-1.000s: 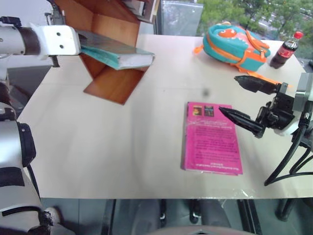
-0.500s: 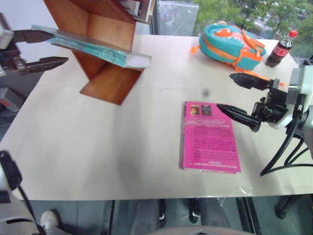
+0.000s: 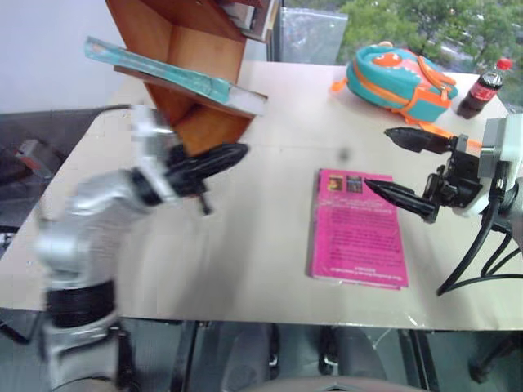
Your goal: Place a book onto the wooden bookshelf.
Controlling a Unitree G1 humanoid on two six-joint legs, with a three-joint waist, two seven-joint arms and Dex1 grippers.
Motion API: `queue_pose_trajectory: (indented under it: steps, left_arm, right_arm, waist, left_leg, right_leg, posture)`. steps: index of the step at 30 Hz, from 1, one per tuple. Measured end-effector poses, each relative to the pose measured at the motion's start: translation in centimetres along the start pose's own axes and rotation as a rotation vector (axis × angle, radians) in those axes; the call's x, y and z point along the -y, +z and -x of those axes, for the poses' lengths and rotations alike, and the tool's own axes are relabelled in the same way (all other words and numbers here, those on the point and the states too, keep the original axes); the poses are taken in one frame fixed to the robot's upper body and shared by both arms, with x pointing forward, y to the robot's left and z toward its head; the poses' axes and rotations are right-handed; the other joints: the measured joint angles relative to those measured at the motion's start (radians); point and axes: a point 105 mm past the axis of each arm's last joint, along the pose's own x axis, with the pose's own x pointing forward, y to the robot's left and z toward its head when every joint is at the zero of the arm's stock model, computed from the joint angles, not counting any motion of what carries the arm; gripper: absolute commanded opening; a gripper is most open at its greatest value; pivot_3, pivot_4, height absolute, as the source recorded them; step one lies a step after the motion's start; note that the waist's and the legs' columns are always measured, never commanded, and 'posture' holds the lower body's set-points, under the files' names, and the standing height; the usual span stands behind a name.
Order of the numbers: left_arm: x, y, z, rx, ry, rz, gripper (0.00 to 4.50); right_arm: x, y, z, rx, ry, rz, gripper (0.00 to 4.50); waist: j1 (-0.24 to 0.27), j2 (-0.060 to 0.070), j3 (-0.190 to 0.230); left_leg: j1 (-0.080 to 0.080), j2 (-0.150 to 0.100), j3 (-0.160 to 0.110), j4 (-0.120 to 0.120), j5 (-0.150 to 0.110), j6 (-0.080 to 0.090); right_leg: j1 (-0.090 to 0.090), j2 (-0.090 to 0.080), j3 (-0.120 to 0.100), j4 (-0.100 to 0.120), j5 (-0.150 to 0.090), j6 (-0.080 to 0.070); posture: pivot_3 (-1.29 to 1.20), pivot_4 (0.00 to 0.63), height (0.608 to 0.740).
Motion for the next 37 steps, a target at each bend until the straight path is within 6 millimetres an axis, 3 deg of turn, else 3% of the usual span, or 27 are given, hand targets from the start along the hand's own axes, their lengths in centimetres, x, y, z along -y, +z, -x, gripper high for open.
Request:
queue_pose_trajectory:
  steps: [2, 4, 8, 13, 17, 20, 24, 27, 30, 37]
  left_arm:
    - [-1.6, 0.0, -2.0, 0.07, 0.177, -0.025, 0.05]
    - [-3.4, 0.0, -2.6, 0.105, 0.345, -0.06, 0.05]
    - [-4.9, 0.3, -3.0, 0.151, 0.486, -0.074, 0.05]
    - [-5.8, 0.0, -1.9, 0.124, 0.47, -0.067, 0.05]
    - [-5.1, -2.7, -0.3, 0.006, 0.378, -0.02, 0.05]
    - [-2.6, -5.2, 0.7, -0.083, 0.233, 0.019, 0.88]
    - [-0.6, -6.1, 2.8, -0.144, 0.086, 0.023, 2.88]
    - [0.5, -6.5, 5.1, -0.214, 0.002, 0.028, 4.31]
    - [-0.4, -6.6, 8.8, -0.328, 0.027, 0.018, 4.41]
    - [0.6, -6.7, 13.1, -0.45, -0.019, 0.083, 4.41]
  right_arm:
    - [-0.2, 0.2, 0.2, -0.004, -0.022, 0.004, 4.5]
    - [-0.3, 0.2, 0.5, -0.01, -0.043, 0.005, 4.5]
    - [-0.2, 0.4, 0.6, -0.008, -0.067, 0.011, 4.5]
    - [-0.3, -0.2, 1.0, -0.05, -0.077, -0.008, 4.5]
    - [-0.1, -1.7, 1.6, -0.144, -0.099, -0.018, 4.5]
    - [0.6, -4.2, 2.7, -0.279, -0.151, -0.02, 4.5]
    - [1.4, -7.3, 5.0, -0.387, -0.241, -0.102, 4.5]
    - [1.0, -9.1, 8.2, -0.479, -0.306, -0.16, 4.5]
    - [0.2, -10.0, 12.0, -0.592, -0.357, -0.2, 4.5]
    - [-0.9, -9.3, 14.6, -0.67, -0.356, -0.203, 4.5]
  waist:
    - [0.001, 0.0, 0.0]
    - [-0.003, 0.0, 0.0]
    - [-0.02, 0.0, 0.0]
    - [-0.034, 0.001, -0.001]
    - [-0.031, 0.001, -0.001]
    - [-0.023, 0.001, -0.001]
    - [-0.015, 0.001, -0.001]
    - [-0.014, 0.002, 0.0]
    - [-0.018, 0.003, 0.0]
    - [-0.018, 0.004, 0.0]
  left_leg:
    - [0.001, 0.001, 0.002, 0.0, 0.0, 0.0]
    - [0.004, 0.001, 0.005, -0.002, 0.0, 0.0]
    - [0.006, 0.004, 0.007, -0.003, 0.0, 0.0]
    - [0.009, 0.009, 0.011, -0.003, 0.0, -0.001]
    - [0.008, 0.01, 0.012, -0.003, 0.0, -0.001]
    - [0.007, 0.009, 0.012, -0.003, 0.0, -0.001]
    - [0.005, 0.009, 0.01, -0.003, 0.0, -0.001]
    - [0.004, 0.009, 0.009, -0.004, 0.0, -0.001]
    - [0.004, 0.009, 0.009, -0.005, 0.0, -0.001]
    - [0.006, 0.011, 0.009, -0.005, -0.004, -0.006]
  right_leg:
    - [0.0, 0.001, 0.0, 0.0, 0.0, 0.0]
    - [0.0, 0.002, 0.001, 0.0, 0.0, 0.0]
    - [0.0, 0.002, 0.003, 0.001, 0.0, 0.0]
    - [-0.001, 0.004, 0.007, 0.001, 0.001, -0.002]
    - [-0.002, 0.004, 0.007, 0.001, 0.001, -0.003]
    - [-0.002, 0.003, 0.007, 0.0, 0.001, -0.003]
    - [-0.003, 0.002, 0.009, -0.001, 0.001, -0.003]
    - [-0.004, 0.001, 0.008, -0.002, 0.001, -0.003]
    - [-0.004, 0.001, 0.008, -0.004, 0.0, -0.003]
    - [-0.004, 0.0, 0.009, -0.005, -0.005, -0.004]
  posture:
    - [0.0, 0.15, 0.74]
    - [0.0, 0.15, 0.74]
    - [0.0, 0.15, 0.74]
    - [0.0, 0.15, 0.74]
    - [0.0, 0.15, 0.74]
    - [0.0, 0.15, 0.74]
    - [0.0, 0.15, 0.74]
    - [0.0, 0.15, 0.74]
    - [0.0, 0.15, 0.74]
    - [0.0, 0.15, 0.74]
